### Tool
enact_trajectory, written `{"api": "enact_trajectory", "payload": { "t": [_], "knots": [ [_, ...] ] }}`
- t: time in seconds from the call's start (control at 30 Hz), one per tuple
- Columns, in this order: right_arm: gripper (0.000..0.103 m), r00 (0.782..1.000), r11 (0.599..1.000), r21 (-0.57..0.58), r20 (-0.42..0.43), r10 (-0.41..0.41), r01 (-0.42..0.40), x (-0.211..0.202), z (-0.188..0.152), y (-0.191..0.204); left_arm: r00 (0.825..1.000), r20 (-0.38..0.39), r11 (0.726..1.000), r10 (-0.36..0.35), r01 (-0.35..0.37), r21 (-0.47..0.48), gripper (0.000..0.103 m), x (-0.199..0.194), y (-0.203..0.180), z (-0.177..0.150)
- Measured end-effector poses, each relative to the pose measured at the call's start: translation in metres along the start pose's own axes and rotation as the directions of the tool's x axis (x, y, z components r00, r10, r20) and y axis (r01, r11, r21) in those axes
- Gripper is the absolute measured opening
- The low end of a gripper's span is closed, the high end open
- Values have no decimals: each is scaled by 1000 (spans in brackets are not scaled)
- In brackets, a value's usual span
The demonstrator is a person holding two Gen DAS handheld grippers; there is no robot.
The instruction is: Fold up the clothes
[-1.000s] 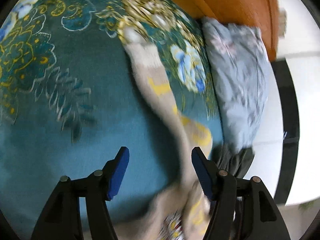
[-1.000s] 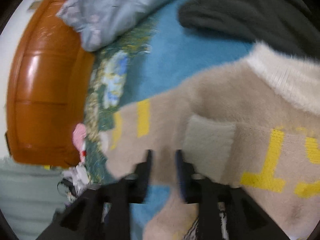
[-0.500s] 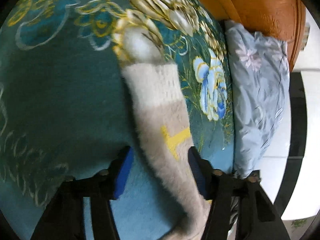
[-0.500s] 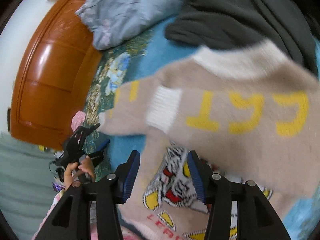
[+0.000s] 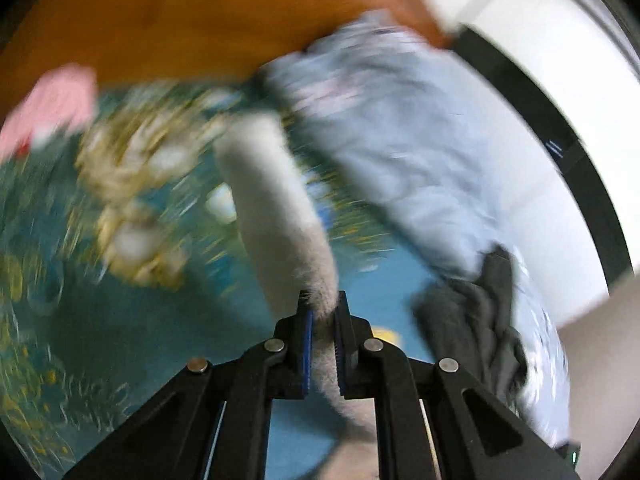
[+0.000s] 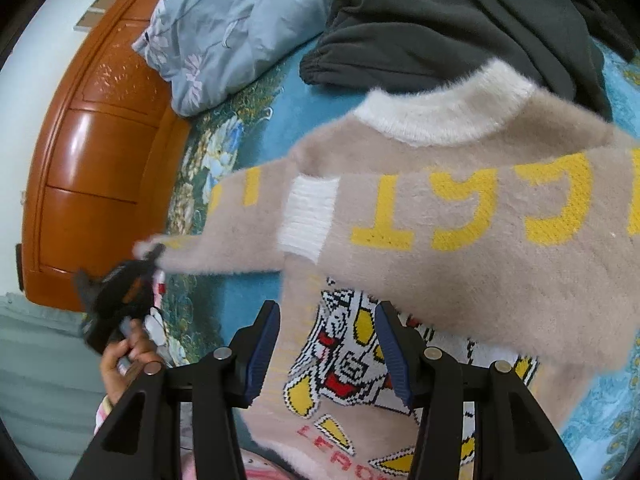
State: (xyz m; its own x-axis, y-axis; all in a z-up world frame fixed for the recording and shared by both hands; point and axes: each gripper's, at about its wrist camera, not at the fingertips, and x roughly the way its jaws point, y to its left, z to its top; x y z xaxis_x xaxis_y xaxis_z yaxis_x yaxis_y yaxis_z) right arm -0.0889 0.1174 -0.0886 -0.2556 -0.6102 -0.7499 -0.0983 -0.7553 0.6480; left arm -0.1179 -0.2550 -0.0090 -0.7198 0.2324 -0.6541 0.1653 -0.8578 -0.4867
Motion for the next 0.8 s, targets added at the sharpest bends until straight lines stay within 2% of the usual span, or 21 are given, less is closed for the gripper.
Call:
{"api": "enact_trajectory", "payload": {
  "t": [0.07,0.1,0.17,0.3,0.43,0.57,0.67,0.73,0.8],
  "knots": [
    [53,1000,1000,12,22,5,-6,-10,0,-4,999,24,990,-39,36,135,9,-14,-42,-2],
    [53,999,1000,22,35,8,-8,-16,0,-7,998,26,977,-60,53,208,9,-20,-63,-9],
    [53,998,999,49,66,12,-15,-30,0,-16,995,14,936,-102,91,339,9,-30,-104,-25],
    [53,991,994,106,134,3,-17,-59,1,-37,988,-78,862,-134,155,483,9,-29,-152,-80],
    [53,985,988,154,174,-21,-6,-84,-2,-63,974,-200,875,-109,190,446,9,-8,-164,-132],
    [53,981,982,189,190,-45,9,-102,-8,-85,949,-312,867,-53,199,458,9,10,-179,-183],
    [53,979,979,203,199,-48,7,-110,-10,-95,931,-364,853,-1,191,485,10,18,-188,-209],
    [53,979,978,208,200,-42,0,-114,-11,-100,923,-384,850,7,197,488,10,15,-188,-215],
    [53,980,978,207,195,-32,-9,-115,-13,-102,915,-402,847,14,203,491,20,13,-189,-222]
  ]
}}
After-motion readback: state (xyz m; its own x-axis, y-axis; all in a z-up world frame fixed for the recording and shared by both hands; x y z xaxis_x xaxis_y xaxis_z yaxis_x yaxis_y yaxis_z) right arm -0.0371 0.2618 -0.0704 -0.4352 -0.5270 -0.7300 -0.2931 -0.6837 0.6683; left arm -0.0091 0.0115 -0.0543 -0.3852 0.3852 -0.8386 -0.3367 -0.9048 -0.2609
